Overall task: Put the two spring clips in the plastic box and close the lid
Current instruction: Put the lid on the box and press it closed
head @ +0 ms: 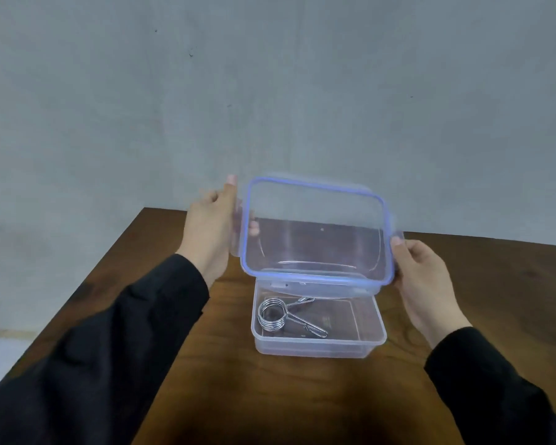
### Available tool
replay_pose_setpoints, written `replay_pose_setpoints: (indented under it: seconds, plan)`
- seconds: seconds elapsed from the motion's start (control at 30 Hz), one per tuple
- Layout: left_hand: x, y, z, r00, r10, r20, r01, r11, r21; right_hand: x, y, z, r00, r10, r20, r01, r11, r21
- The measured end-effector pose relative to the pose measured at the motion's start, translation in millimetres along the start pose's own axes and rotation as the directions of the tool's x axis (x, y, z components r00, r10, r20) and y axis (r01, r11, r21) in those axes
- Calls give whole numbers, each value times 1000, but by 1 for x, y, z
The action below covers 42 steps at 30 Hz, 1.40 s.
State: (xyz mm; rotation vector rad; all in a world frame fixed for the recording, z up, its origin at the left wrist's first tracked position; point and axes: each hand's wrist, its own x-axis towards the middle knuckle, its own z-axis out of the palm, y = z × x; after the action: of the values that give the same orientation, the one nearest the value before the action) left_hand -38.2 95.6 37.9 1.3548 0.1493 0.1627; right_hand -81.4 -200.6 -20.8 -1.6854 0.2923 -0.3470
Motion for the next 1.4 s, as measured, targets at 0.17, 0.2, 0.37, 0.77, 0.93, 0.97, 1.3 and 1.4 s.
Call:
replay_pose_setpoints:
  seconds: [0.17, 0.2, 0.37, 0.77, 0.93, 0.97, 1.3, 1.4]
  plan:
    - [-10, -61, -7, 969, -227, 98, 219, 972, 85, -5, 27, -23, 992, 128, -4, -127, 985, -115]
    - [-13, -72, -9, 976, -210, 55, 194, 958, 209, -6, 32, -24, 988, 154, 10, -151, 978, -143]
    - [-23, -104, -16, 979, -195, -57, 194, 819, 539, -8, 54, -20, 976, 218, 14, -205, 937, -284]
    - [-33, -132, -9, 958, -237, -160, 286, 770, 570, -6, 83, -23, 946, 323, 38, -301, 912, -278]
    - [-32, -135, -3, 954, -222, -202, 298, 770, 564, -4, 86, -23, 938, 344, 47, -320, 909, -268]
    - [-32, -135, -2, 953, -223, -203, 300, 772, 560, -3, 87, -23, 937, 345, 49, -320, 908, -271]
    - [-33, -144, -11, 927, -312, -209, 373, 823, 428, 2, 94, -22, 917, 394, 69, -363, 892, -268]
    - [-27, -145, -13, 923, -321, -212, 382, 832, 402, 4, 94, -19, 918, 390, 63, -360, 892, -274]
